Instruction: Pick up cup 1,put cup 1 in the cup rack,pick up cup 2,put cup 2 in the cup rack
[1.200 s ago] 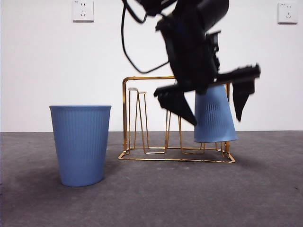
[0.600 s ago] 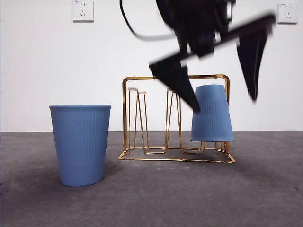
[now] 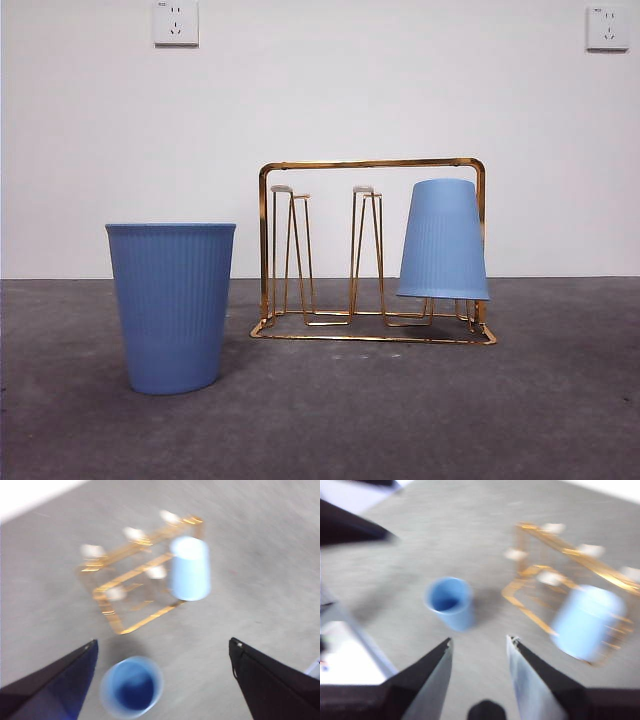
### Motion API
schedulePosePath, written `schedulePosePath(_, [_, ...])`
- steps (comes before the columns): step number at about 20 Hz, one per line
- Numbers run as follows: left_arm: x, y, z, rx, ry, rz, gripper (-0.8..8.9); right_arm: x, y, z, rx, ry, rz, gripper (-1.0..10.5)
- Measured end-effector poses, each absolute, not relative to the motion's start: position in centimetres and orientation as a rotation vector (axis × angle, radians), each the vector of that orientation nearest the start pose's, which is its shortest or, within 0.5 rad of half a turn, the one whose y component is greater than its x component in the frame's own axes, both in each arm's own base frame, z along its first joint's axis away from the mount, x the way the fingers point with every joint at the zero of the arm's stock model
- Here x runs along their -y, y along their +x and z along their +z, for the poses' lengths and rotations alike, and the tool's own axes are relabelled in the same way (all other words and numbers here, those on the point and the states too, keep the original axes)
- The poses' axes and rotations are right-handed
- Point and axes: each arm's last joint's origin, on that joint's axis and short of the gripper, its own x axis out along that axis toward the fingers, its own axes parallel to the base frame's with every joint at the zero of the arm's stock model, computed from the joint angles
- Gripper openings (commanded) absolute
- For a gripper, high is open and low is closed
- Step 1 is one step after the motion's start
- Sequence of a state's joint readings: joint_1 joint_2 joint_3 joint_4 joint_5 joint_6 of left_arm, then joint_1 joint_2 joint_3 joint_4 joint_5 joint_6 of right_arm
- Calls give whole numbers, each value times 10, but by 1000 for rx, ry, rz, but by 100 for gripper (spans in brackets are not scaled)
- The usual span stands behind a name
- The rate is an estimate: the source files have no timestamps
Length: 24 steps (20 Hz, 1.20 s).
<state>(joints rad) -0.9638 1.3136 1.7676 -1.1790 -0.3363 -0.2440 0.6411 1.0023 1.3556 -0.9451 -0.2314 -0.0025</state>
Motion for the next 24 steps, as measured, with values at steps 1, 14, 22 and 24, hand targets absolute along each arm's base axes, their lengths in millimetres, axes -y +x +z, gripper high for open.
schedulePosePath(1, [157, 122, 463, -633, 214, -493, 436, -118, 145, 408, -623, -108, 887, 199])
schedulePosePath(14, [48, 51, 386, -633, 72, -257, 436, -260, 250, 275, -931, -106, 927, 382])
schedulePosePath(22, [42, 47, 369, -630, 10, -245, 436, -293, 274, 227, -1037, -146, 839, 295])
schedulePosePath(24, [42, 48, 370, -622, 2, -247, 436, -298, 277, 224, -1053, -148, 835, 67])
